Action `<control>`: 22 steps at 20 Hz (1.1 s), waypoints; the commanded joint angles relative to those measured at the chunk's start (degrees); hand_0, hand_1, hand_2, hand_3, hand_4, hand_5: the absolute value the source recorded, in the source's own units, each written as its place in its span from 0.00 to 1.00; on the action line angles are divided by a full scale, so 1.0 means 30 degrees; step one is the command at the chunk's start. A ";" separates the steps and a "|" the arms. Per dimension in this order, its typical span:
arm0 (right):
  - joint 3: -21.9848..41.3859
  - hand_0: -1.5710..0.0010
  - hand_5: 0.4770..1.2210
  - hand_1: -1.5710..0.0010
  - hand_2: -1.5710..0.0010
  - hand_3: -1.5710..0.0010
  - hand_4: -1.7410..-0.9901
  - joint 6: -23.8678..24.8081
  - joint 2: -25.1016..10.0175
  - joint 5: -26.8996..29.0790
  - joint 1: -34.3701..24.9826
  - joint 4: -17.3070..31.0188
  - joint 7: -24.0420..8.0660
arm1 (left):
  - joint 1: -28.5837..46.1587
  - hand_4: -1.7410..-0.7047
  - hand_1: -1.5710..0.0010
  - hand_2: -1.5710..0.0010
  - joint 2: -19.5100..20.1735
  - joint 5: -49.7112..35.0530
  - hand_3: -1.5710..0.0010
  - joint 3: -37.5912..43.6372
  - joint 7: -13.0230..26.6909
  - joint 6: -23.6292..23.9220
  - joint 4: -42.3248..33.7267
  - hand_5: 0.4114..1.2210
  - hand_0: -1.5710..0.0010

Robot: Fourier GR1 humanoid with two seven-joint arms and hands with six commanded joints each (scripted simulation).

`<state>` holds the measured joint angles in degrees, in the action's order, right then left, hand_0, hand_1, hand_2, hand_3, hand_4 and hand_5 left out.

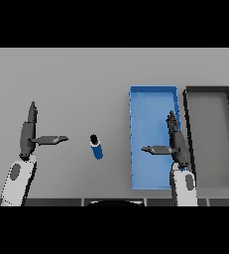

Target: Pick up the blue pipe and place it into the blue bin.

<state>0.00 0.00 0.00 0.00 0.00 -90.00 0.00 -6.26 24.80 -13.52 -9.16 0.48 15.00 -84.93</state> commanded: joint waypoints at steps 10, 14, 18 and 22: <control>0.1652 1.00 0.16 1.00 1.00 1.00 0.66 -0.0965 -0.2462 -0.2826 0.2073 -0.1827 0.1347 | 0.0959 0.53 1.00 1.00 0.2914 -0.1025 1.00 -0.0455 -0.2231 -0.5681 0.0399 0.24 1.00; 0.2183 1.00 0.16 1.00 1.00 1.00 0.68 -0.1037 -0.2566 -0.3438 0.2410 -0.2320 0.0699 | 0.0769 0.55 1.00 1.00 0.3531 -0.1016 1.00 -0.0768 -0.2717 -0.6965 0.0301 0.24 1.00; 0.2006 1.00 0.17 1.00 1.00 1.00 0.68 -0.1202 -0.2744 -0.3212 0.2146 -0.2151 0.1027 | 0.1660 0.54 1.00 1.00 0.4107 -0.0916 1.00 -0.2229 -0.2616 -0.9082 -0.1134 0.21 1.00; 0.2123 1.00 0.20 1.00 1.00 1.00 0.65 -0.1557 -0.2720 -0.2933 0.2103 -0.2253 0.1336 | 0.1954 0.53 1.00 1.00 0.4215 -0.0580 1.00 -0.3505 -0.1697 -0.9914 -0.2485 0.15 1.00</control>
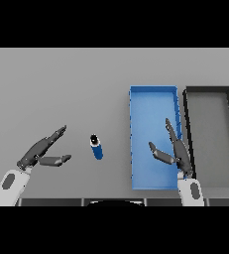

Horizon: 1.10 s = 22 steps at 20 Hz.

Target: Pick up the blue pipe and place it into the blue bin.

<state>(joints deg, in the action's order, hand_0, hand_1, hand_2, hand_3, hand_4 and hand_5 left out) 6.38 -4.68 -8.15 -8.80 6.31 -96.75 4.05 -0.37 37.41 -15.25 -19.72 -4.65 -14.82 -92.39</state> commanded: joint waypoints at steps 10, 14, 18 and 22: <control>-0.0104 1.00 0.23 1.00 1.00 1.00 0.59 -0.0068 -0.0018 0.0219 0.0050 -0.0292 -0.0655 | -0.0813 0.51 1.00 1.00 -0.3246 0.3038 1.00 -0.2932 -0.0048 0.0818 0.0570 0.10 1.00; -0.0128 1.00 0.24 1.00 1.00 1.00 0.57 -0.0041 0.0061 0.0155 0.0154 0.0013 -0.0180 | -0.1548 0.50 1.00 1.00 -0.4669 0.3627 1.00 -0.3338 -0.0097 0.1414 0.1462 0.11 1.00; -0.0165 1.00 0.24 1.00 1.00 1.00 0.56 0.0030 0.0009 0.0134 0.0042 -0.0225 -0.0592 | -0.2757 0.53 1.00 1.00 -0.6134 0.4194 1.00 -0.3535 -0.0138 0.1752 0.3398 0.10 1.00; -0.0094 1.00 0.25 1.00 1.00 1.00 0.56 0.0104 0.0012 -0.0024 0.0526 -0.0410 -0.0667 | -0.3327 0.55 1.00 1.00 -0.7106 0.4487 1.00 -0.3768 -0.0508 0.1879 0.4350 0.11 1.00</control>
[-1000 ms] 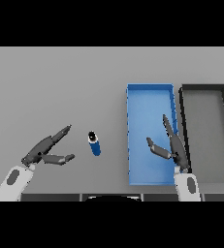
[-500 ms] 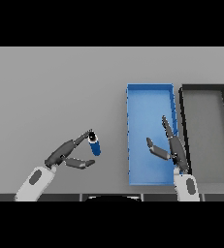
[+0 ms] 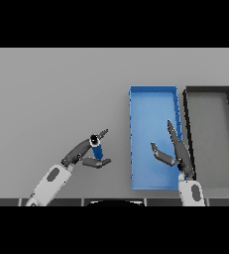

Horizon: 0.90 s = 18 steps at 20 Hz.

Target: Pick up the blue pipe and place it into the blue bin.

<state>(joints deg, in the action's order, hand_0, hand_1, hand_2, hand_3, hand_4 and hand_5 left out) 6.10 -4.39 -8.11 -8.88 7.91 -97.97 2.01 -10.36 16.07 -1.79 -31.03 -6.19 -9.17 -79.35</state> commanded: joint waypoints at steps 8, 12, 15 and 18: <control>-0.0159 1.00 0.25 1.00 1.00 1.00 0.57 -0.0153 -0.0179 0.0193 -0.0162 0.0016 0.0079 | 0.0088 0.22 0.44 0.38 -0.1939 -0.1446 0.38 0.0248 -0.0233 -0.0544 0.0708 0.69 0.50; -0.0107 1.00 0.25 1.00 1.00 1.00 0.59 -0.0129 -0.0196 0.0101 -0.0168 -0.0031 0.0018 | 0.0340 0.10 0.18 0.16 -0.1928 -0.0820 0.17 -0.0117 -0.0245 -0.0164 0.0272 0.87 0.21; -0.0014 1.00 0.25 1.00 1.00 1.00 0.61 0.0019 -0.0180 -0.0240 -0.0377 0.0224 0.0180 | 0.0395 0.06 0.09 0.08 -0.1939 -0.1060 0.11 -0.0077 -0.0884 -0.0054 -0.0062 0.93 0.11; -0.0107 1.00 0.24 1.00 1.00 1.00 0.62 -0.0013 -0.0118 -0.0086 -0.0506 0.0420 0.0039 | 0.0025 0.03 0.05 0.04 -0.2088 -0.1375 0.08 -0.0095 -0.1302 0.0078 -0.1278 0.97 0.05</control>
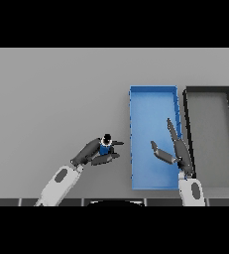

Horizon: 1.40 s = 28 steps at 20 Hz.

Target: Pick up the blue pipe and place it into the blue bin.

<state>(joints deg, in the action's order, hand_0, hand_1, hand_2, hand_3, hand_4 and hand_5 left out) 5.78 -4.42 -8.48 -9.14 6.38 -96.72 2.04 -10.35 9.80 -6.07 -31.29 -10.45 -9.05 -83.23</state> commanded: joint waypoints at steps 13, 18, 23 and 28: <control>-0.0006 1.00 0.28 1.00 1.00 1.00 0.63 -0.0352 -0.0383 -0.0084 -0.0093 0.0205 0.0700 | -0.1603 0.01 0.00 0.00 -0.0345 -0.0763 0.08 -0.0589 0.3389 -0.0252 -0.2988 1.00 0.00; -0.0339 1.00 0.28 1.00 1.00 1.00 0.65 -0.1384 -0.0878 0.0713 -0.1534 0.1385 0.0200 | -0.1462 0.01 0.00 0.00 -0.0352 -0.0527 0.08 -0.0751 0.3585 -0.0213 -0.3041 1.00 0.00; -0.0631 1.00 0.23 1.00 1.00 1.00 0.69 -0.3391 -0.1063 0.3213 -0.1847 0.0903 0.1201 | -0.1512 0.01 0.00 0.00 -0.0353 -0.0563 0.08 -0.0595 0.3458 -0.0165 -0.3052 1.00 0.00; -0.0746 1.00 0.07 1.00 1.00 1.00 0.60 -0.7158 -0.2764 0.9481 -0.3264 -0.1642 -0.2113 | -0.1565 0.01 0.00 0.00 -0.0304 -0.0564 0.08 -0.0657 0.3279 -0.0452 -0.2976 1.00 0.00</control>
<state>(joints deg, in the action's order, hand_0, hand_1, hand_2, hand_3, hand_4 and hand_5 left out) 3.53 -25.91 -16.82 19.33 -3.50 -101.69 -4.13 -15.08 8.89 -7.86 -33.25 -0.63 -10.49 -92.16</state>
